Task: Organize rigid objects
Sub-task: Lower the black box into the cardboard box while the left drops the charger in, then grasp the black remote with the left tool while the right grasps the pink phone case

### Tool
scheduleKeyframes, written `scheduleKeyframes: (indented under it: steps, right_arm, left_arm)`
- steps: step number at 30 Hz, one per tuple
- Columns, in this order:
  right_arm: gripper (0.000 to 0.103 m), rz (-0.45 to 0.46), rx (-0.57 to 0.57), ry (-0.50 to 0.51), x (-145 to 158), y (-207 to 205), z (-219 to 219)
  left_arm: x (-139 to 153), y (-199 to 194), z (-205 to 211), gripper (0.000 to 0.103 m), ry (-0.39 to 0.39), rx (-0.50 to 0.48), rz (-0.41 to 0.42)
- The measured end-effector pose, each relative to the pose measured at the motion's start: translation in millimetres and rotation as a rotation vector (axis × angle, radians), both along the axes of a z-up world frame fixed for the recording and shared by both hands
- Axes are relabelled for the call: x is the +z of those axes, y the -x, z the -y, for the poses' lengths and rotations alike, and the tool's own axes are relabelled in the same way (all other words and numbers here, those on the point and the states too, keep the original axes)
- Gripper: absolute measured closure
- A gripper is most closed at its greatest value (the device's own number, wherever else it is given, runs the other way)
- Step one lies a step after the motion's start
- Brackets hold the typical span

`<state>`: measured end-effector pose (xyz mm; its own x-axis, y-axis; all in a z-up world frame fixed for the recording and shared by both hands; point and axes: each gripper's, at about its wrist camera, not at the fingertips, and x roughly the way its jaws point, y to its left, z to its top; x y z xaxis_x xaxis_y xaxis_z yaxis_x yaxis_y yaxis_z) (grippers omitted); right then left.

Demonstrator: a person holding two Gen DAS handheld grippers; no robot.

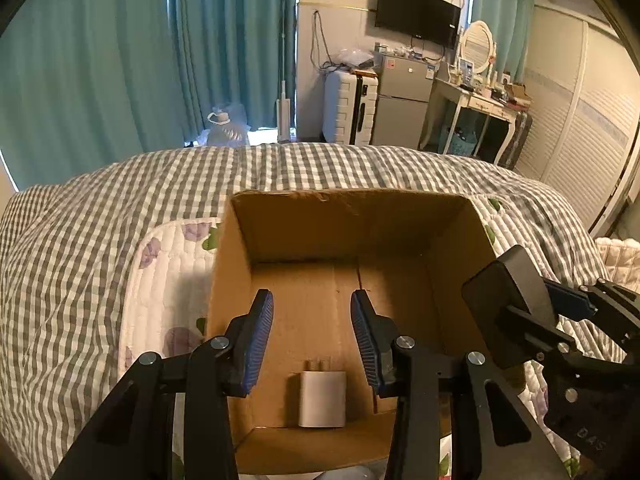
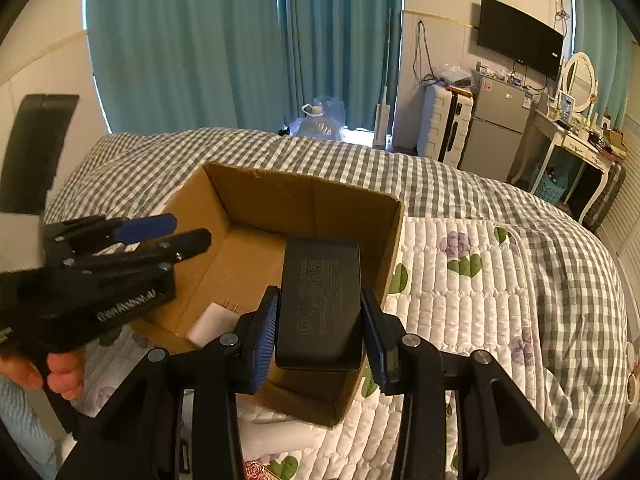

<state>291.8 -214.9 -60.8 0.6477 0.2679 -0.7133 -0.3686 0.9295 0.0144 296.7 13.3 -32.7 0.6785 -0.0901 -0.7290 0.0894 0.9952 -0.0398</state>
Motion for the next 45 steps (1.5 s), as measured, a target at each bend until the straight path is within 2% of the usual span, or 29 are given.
scheduleKeyframes:
  steps: [9,10,11,12,13,15,17,19,21,25,30,33,35,40,45]
  right_arm:
    - [0.062,-0.032,0.006,-0.005,-22,-31,-20]
    - [0.057,-0.021,-0.004,-0.004,-21,-29,-20]
    - [0.038,0.004,-0.016,-0.009,-17,-24,-18]
    - [0.026,0.024,-0.026,-0.015,-11,-19,-17]
    - [0.026,0.045,-0.036,-0.025,-4,-13,-14]
    - [0.026,0.063,-0.048,-0.037,11,0,-8]
    - [0.026,0.063,-0.049,-0.019,24,13,-5]
    - [0.026,0.079,-0.047,0.004,35,34,-1]
    - [0.02,0.078,-0.036,0.028,42,58,3]
    - [0.018,0.047,0.012,0.059,34,99,6]
    - [0.018,-0.046,0.049,0.06,-3,134,9]
    - [0.018,-0.096,0.069,0.081,-27,148,9]
    - [0.018,-0.119,0.069,0.106,-43,154,10]
    - [0.018,-0.193,0.069,0.15,-78,157,12]
    - [0.018,-0.222,0.054,0.133,-86,153,17]
  left_arm:
    - [13,21,-24,0.06,0.029,0.029,0.028]
    - [17,28,-26,0.056,0.028,0.029,0.036]
    - [20,34,-27,0.053,0.027,0.029,0.042]
    - [23,41,-28,0.044,0.026,0.031,0.049]
    - [27,48,-29,0.034,0.028,0.033,0.055]
    - [32,65,-29,0.024,0.022,0.037,0.057]
    - [35,83,-29,0.02,0.005,0.038,0.051]
    - [34,100,-31,0.009,-0.005,0.049,0.044]
    - [29,121,-34,0.005,-0.009,0.06,0.034]
    - [17,155,-36,0.004,-0.014,0.04,0.005]
    - [-16,188,-25,0.004,-0.108,-0.007,-0.052]
    - [-39,199,-20,0.005,-0.129,-0.049,-0.114]
    - [-56,204,-16,0.007,-0.15,-0.055,-0.155]
    - [-88,208,-6,0.023,-0.216,-0.075,-0.245]
    - [-107,206,6,0.023,-0.345,-0.101,-0.273]
